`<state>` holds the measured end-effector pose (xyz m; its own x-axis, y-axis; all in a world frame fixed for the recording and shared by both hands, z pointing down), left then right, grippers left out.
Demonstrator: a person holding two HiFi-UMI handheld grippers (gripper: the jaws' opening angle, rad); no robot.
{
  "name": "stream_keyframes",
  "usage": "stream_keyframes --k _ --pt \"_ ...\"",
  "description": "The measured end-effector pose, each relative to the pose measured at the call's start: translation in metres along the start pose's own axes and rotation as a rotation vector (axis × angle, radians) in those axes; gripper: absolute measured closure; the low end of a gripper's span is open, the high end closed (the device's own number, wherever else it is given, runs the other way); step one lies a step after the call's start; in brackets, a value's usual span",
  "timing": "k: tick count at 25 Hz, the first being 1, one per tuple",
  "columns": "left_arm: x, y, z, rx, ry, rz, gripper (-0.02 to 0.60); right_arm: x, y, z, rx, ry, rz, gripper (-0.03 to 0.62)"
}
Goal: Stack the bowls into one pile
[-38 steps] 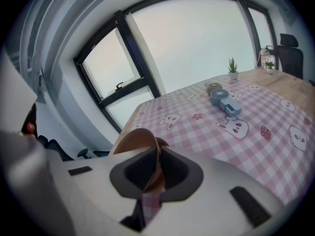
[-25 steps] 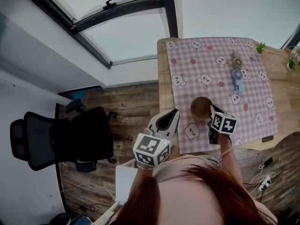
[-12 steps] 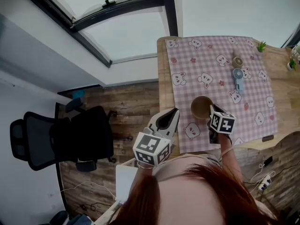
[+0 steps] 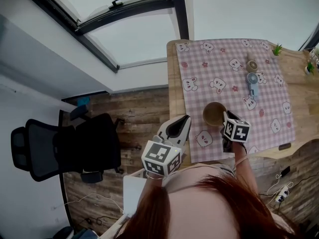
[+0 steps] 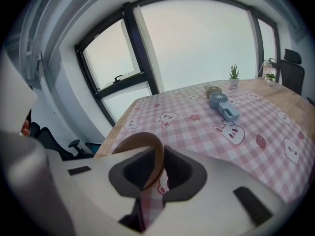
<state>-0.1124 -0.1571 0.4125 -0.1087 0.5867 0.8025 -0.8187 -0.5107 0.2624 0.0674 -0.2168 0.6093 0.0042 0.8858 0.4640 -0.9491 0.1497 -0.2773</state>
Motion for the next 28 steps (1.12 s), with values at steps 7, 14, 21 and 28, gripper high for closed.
stream_keyframes --k 7,14,21,28 --pt "0.000 -0.006 -0.004 -0.004 -0.012 0.008 0.569 -0.004 0.001 -0.009 -0.008 -0.035 -0.004 0.551" --pt "0.001 -0.012 -0.009 -0.009 -0.022 0.011 0.569 -0.006 0.001 -0.020 -0.021 -0.062 0.001 0.551" --pt "-0.001 -0.019 -0.014 -0.009 -0.032 0.017 0.569 -0.008 0.009 -0.036 -0.040 -0.096 -0.017 0.551" --pt "0.001 -0.029 -0.020 -0.014 -0.041 0.028 0.569 -0.003 0.010 -0.055 -0.057 -0.127 -0.027 0.553"
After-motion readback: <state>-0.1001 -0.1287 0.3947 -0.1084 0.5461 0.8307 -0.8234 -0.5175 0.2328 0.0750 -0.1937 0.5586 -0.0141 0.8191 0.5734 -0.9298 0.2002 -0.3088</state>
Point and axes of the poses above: the fingertips, and each gripper's own axes: z forward along the fingers, y to its left, x out of its underside, the point moved 1 cm from there along -z, backward along the fingers, and after that the axes turned 14 degrees about y, right-handed, at the moved point
